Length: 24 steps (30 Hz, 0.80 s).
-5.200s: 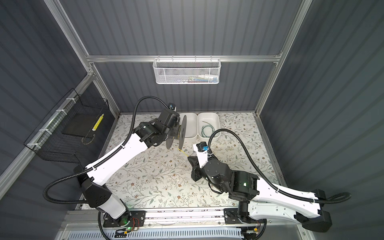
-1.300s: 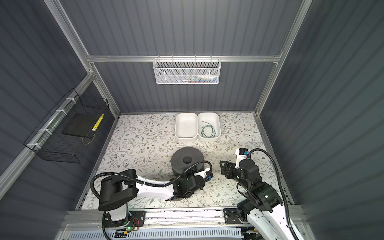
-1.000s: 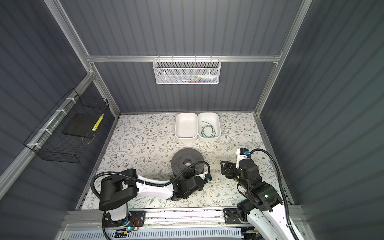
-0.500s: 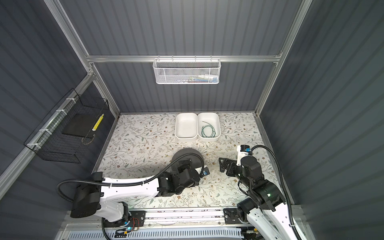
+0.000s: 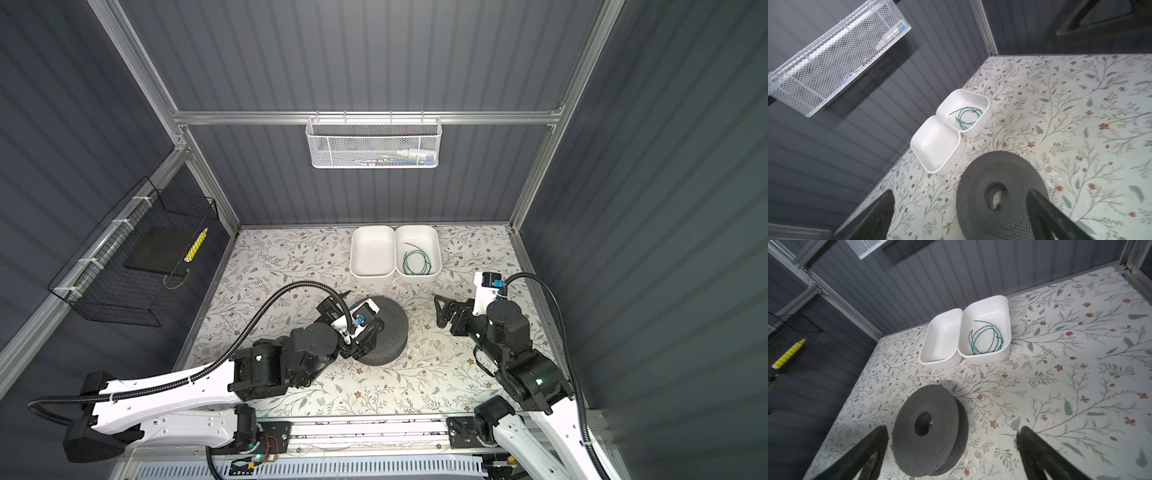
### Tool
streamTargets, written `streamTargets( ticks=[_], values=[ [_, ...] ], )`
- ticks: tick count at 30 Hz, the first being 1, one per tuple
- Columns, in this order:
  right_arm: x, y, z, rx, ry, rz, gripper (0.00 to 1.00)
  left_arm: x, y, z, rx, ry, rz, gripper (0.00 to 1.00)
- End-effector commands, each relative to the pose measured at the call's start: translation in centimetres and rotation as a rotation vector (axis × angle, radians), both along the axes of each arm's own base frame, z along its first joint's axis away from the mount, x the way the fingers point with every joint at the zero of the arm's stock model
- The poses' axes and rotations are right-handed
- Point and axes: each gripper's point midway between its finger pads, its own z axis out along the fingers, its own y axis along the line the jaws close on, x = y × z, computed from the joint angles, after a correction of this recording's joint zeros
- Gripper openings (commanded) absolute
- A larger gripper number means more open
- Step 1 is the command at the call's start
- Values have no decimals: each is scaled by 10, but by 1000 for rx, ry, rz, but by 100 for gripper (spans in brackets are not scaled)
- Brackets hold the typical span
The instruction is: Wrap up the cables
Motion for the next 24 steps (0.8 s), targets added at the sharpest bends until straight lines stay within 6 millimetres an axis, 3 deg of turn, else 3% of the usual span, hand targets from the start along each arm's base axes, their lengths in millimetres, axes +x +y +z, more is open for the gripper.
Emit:
streamTargets(
  ticks=[1,8,10,18,24],
  values=[
    [19,-26,-7,-176,-150,-115,99,21,30,-29,-17,-14,108,99],
    [52,-51,-36,-505,-466,-257,99,85,146,-55,-269,-71,383,99],
    [62,-60,-55,-532,-457,-263,99,100,177,-84,-260,-61,477,99],
    [86,-96,-103,-463,-437,-336,99,145,239,-165,-297,38,627,99],
    [111,-84,-132,-447,-414,-250,99,182,247,-175,-356,25,621,100]
  ],
)
